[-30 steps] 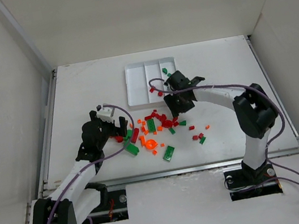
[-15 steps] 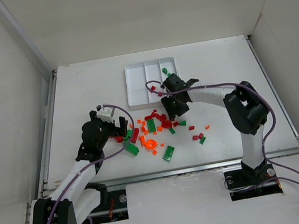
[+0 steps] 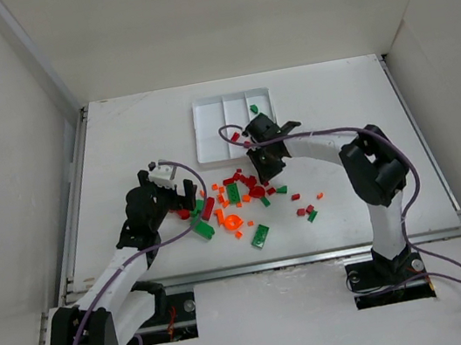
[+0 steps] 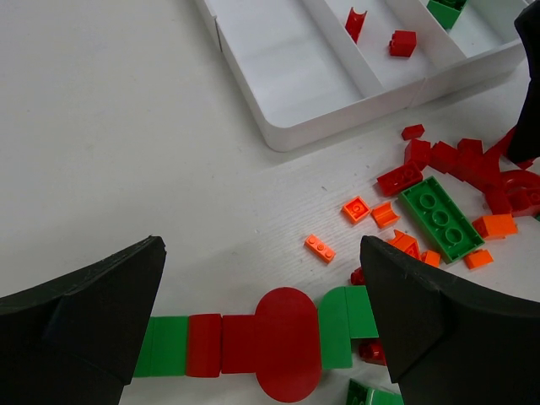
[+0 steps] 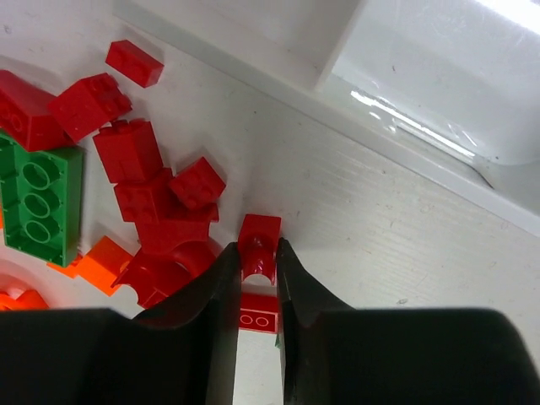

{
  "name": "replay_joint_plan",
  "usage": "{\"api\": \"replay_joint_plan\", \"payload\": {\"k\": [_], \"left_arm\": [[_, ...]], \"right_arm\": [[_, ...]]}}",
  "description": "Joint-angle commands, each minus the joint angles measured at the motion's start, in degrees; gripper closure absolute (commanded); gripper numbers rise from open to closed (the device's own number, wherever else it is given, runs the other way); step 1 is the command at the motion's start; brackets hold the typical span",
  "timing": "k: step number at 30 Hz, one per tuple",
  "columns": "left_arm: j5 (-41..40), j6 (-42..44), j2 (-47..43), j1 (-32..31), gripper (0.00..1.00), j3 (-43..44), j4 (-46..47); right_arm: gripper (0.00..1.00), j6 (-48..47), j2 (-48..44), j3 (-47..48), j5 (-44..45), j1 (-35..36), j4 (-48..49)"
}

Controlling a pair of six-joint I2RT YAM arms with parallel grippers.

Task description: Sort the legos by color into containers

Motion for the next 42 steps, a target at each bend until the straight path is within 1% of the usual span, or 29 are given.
{"api": "replay_joint_plan", "payload": {"k": [1, 2, 4, 6, 8, 9, 11, 12, 13, 15, 16, 17, 19, 20, 21, 22, 23, 25, 27, 29, 32, 33, 34, 36, 37, 39, 41, 42], "left_arm": [[0.84, -0.59, -0.74, -0.18, 0.00, -0.58, 1.77], [0.84, -0.07, -0.73, -0.18, 0.00, -0.58, 1.77], [0.84, -0.06, -0.73, -0.18, 0.00, -0.58, 1.77], [0.84, -0.06, -0.73, -0.18, 0.00, -0.58, 1.77], [0.84, -0.06, -0.73, -0.18, 0.00, -0.58, 1.77], [0.84, -0.06, -0.73, -0.18, 0.00, -0.58, 1.77], [1.37, -0.06, -0.73, -0.18, 0.00, -0.58, 1.77], [1.37, -0.06, -0.73, -0.18, 0.00, -0.58, 1.77], [1.37, -0.06, -0.73, -0.18, 0.00, -0.58, 1.77], [1.37, 0.54, -0.73, -0.18, 0.00, -0.06, 1.77], [1.37, 0.55, -0.73, -0.18, 0.00, -0.05, 1.77], [1.37, 1.07, -0.73, -0.18, 0.00, -0.05, 1.77], [0.85, 1.08, -1.26, -0.18, 0.00, -0.05, 1.77], [0.84, 1.08, -1.26, -0.18, 0.00, -0.05, 1.77], [0.84, 1.08, -1.26, -0.18, 0.00, -0.05, 1.77], [0.84, 1.08, -1.26, -0.18, 0.00, -0.05, 1.77], [0.84, 1.08, -1.26, -0.18, 0.00, -0.05, 1.77], [0.84, 1.08, -1.26, -0.18, 0.00, -0.05, 1.77], [0.84, 1.08, -1.26, -0.18, 0.00, -0.05, 1.77], [0.84, 1.08, -1.26, -0.18, 0.00, -0.05, 1.77], [0.84, 1.08, -1.78, -0.18, 0.00, -0.05, 1.77], [0.84, 1.08, -1.79, -0.18, 0.00, -0.66, 1.77], [0.84, 1.08, -1.79, -0.18, 0.00, -0.67, 1.77], [0.84, 1.08, -1.79, -0.18, 0.00, -0.67, 1.77], [0.84, 1.08, -1.79, -0.18, 0.00, -0.67, 1.77], [0.84, 1.08, -1.79, -0.18, 0.00, -0.67, 1.77], [0.84, 1.08, -1.26, -0.18, 0.00, -1.19, 2.99], [0.84, 1.08, -1.26, -0.18, 0.00, -1.19, 3.00]], "right_arm": [[1.00, -0.28, 0.56, 2.98, 0.49, 0.61, -0.16], [1.00, -0.28, 0.56, 3.76, 1.80, 0.61, -0.69], [1.00, -0.88, -2.24, 4.83, 2.52, 0.61, -0.69], [1.00, -1.50, -6.44, 4.83, 2.52, 0.61, 3.07], [1.00, -1.51, -8.48, 4.83, 3.92, 0.61, 6.67], [1.00, -1.51, -8.49, 6.39, 5.84, 0.61, 9.21], [1.00, -1.51, -5.87, 10.08, 7.87, 0.61, 9.24], [1.00, -1.51, -3.85, 12.71, 10.14, 0.61, 6.63], [0.99, -2.03, 0.69, 18.57, 11.64, 0.61, 5.21], [0.96, -2.03, 5.03, 23.78, 16.64, 0.61, 2.92], [0.96, -2.03, 6.87, 28.07, 17.71, 0.00, 1.43], [0.96, -2.03, 9.85, 30.03, 18.33, 0.00, 0.81], [0.84, -2.03, 11.89, 33.11, 18.34, -1.14, 0.28], [0.75, -2.03, 12.51, 34.87, 18.34, -1.14, 0.28], [0.56, -2.56, 13.13, 35.41, 17.82, -1.14, 0.28], [0.46, -2.56, 13.13, 35.93, 17.81, -1.14, 0.28], [0.39, -2.56, 13.13, 35.94, 17.81, -1.67, -0.25], [0.28, -3.17, 12.52, 36.64, 17.81, -1.67, -0.25], [0.24, -3.70, 10.25, 36.64, 17.81, -1.67, -0.78], [0.22, -4.32, 7.96, 35.24, 16.41, -1.67, -0.78], [0.22, -5.72, 1.29, 28.93, 15.26, -1.67, -0.78], [0.22, -6.33, -0.56, 26.38, 13.26, -1.67, -0.78], [0.22, -7.04, -4.23, 20.36, 12.11, -1.67, -0.78], [0.22, -9.15, -7.51, 13.91, 8.60, -1.67, -1.39], [0.22, -9.15, -8.74, 8.14, 7.80, -1.67, -1.92], [0.25, -9.86, -11.64, 3.09, 6.39, -1.67, -3.06], [0.27, -9.86, -14.01, -3.22, 3.32, -1.67, -3.59], [0.27, -11.34, -14.63, -4.91, 2.09, -1.67, -3.59]]}}
